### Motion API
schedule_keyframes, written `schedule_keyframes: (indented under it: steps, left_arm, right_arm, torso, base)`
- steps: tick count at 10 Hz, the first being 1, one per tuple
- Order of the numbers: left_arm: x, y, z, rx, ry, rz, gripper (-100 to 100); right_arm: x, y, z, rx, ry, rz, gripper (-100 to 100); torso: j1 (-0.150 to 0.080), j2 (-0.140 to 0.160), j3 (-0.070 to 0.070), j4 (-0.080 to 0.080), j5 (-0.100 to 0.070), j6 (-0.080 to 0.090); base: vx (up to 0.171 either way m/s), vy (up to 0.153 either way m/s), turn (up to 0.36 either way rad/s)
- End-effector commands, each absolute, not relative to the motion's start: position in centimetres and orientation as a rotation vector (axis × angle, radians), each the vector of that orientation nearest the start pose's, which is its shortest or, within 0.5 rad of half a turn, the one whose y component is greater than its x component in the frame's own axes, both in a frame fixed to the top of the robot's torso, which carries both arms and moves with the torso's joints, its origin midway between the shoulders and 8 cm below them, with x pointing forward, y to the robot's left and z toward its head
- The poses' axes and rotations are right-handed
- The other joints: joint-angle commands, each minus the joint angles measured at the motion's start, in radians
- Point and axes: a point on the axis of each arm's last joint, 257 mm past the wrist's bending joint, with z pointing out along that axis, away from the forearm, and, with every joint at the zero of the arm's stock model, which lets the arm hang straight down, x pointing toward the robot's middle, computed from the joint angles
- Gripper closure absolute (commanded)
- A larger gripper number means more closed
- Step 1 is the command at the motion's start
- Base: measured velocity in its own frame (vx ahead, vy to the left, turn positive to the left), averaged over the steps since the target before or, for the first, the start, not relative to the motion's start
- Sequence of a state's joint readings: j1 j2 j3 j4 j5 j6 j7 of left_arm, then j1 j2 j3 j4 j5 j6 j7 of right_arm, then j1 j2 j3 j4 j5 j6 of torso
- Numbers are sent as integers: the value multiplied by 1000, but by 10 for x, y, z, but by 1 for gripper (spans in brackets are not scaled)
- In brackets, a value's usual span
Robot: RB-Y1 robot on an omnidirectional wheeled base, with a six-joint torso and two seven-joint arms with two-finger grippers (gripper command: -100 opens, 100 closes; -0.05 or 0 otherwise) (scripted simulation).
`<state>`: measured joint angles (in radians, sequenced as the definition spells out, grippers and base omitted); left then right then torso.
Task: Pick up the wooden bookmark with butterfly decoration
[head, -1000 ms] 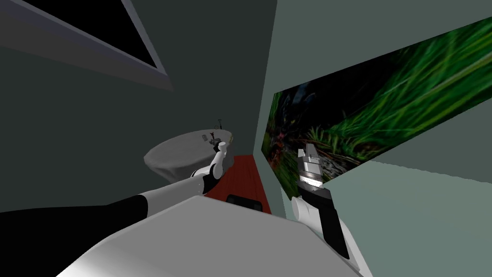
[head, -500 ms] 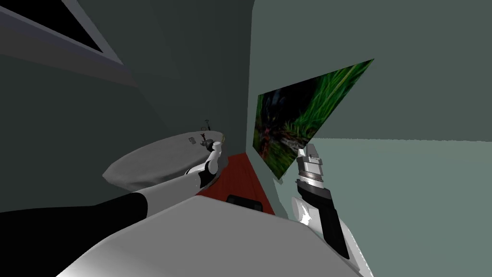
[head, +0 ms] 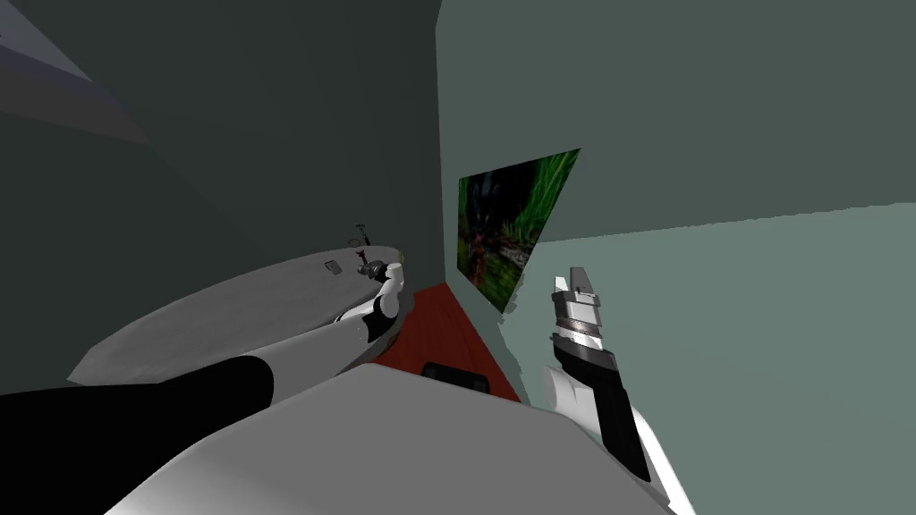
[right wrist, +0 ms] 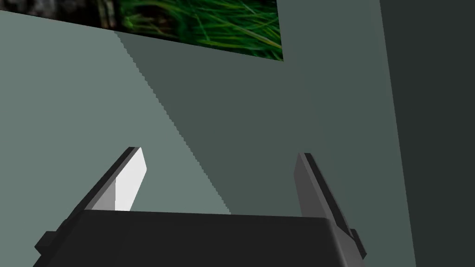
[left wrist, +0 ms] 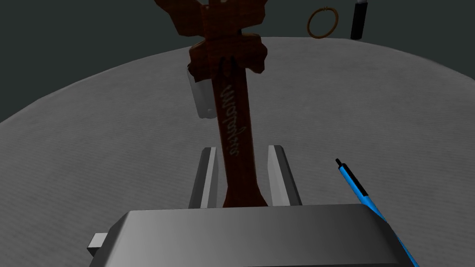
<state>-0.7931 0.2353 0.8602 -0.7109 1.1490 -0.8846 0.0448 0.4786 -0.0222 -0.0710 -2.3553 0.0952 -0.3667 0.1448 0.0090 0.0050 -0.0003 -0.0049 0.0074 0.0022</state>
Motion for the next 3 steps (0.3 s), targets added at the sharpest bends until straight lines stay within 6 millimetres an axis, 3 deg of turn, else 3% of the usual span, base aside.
schedule_keyframes:
  steps: [1,2,3]
  left_arm:
    - [479,645,-153,-1371,-1061,-1262,100]
    - [482,642,-153,-1380,-1053,-1266,100]
    - [482,642,-153,-1378,-1056,-1265,0]
  right_arm:
    - [350,-290,40,550,732,1026,0]
    - [350,-290,40,550,732,1026,0]
    - [350,-290,40,551,732,1026,0]
  torso:
    - [0,0,0,0,0,0]
    - [0,-2,-1,0,0,-1]
    - [-1,-5,-3,-1,0,-2]
  base:
    - [-107,11,-234]
    - [-34,3,-31]
    - [-8,0,6]
